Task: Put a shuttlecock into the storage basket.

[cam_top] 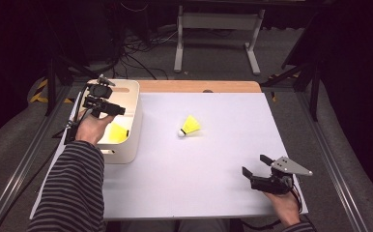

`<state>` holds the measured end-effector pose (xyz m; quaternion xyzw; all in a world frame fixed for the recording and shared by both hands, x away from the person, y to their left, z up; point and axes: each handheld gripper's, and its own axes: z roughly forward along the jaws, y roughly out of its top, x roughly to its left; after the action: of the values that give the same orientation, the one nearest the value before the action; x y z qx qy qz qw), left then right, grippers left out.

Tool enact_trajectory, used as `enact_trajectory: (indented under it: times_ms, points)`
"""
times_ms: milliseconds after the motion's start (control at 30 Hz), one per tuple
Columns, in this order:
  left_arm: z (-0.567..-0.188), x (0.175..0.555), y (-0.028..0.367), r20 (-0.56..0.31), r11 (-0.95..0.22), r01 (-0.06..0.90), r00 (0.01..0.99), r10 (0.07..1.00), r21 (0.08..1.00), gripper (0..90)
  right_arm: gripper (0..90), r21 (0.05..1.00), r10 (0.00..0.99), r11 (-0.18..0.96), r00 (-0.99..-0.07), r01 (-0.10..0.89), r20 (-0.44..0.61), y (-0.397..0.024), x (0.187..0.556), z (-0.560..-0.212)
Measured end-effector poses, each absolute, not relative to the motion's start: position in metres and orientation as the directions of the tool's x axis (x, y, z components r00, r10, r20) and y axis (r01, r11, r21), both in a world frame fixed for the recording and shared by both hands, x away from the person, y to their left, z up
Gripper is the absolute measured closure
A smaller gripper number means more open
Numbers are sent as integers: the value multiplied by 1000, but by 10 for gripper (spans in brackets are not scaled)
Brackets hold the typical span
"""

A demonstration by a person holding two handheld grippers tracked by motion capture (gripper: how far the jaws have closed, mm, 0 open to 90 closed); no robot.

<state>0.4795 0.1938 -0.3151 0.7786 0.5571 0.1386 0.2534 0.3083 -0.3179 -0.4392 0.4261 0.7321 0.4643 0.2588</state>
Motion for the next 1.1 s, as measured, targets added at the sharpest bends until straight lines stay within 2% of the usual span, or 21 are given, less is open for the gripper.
enact_trajectory:
  times_ms: [1100]
  points:
    - [-305, 465, 186, -79, -277, 767, 391, 917, 579, 458, 147, 902, 866, 200, -500, 383, 21, -319, 309, -439]
